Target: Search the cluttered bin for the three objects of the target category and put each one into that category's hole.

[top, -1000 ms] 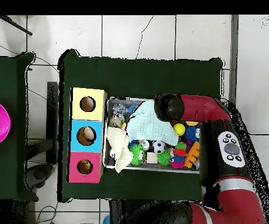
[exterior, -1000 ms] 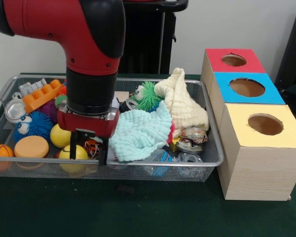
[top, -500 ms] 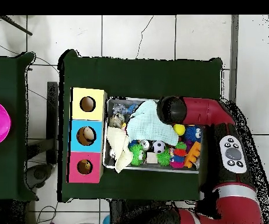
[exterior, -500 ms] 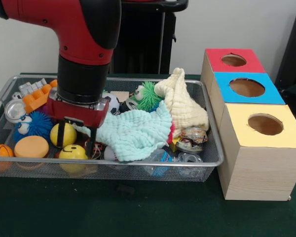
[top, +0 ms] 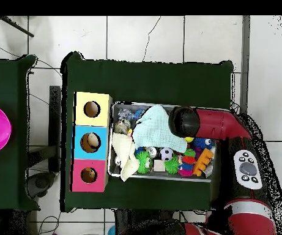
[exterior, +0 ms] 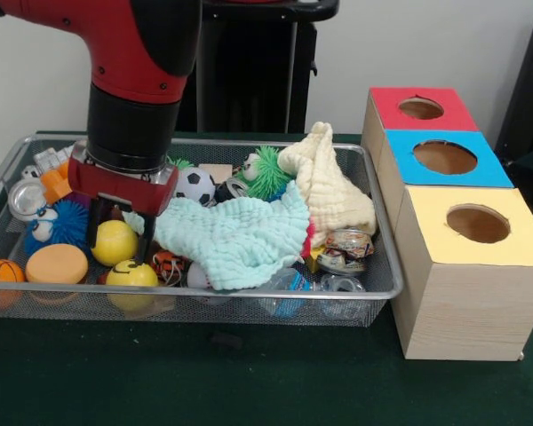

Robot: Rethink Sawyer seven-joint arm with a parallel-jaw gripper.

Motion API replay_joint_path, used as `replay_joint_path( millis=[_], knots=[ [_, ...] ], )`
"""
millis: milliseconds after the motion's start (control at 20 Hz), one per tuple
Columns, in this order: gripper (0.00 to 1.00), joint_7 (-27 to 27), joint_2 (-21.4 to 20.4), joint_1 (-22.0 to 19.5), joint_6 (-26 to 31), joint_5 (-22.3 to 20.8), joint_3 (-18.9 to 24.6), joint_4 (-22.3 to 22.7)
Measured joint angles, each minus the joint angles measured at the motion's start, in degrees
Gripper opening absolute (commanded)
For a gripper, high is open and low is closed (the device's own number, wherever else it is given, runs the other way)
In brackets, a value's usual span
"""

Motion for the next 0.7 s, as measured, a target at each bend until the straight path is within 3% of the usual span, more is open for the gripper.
replay_joint_path(
  millis=[700],
  knots=[
    [1.0, 0.51, 3.16, 4.31, -9.44, 4.75, -4.37, 4.17]
  ],
)
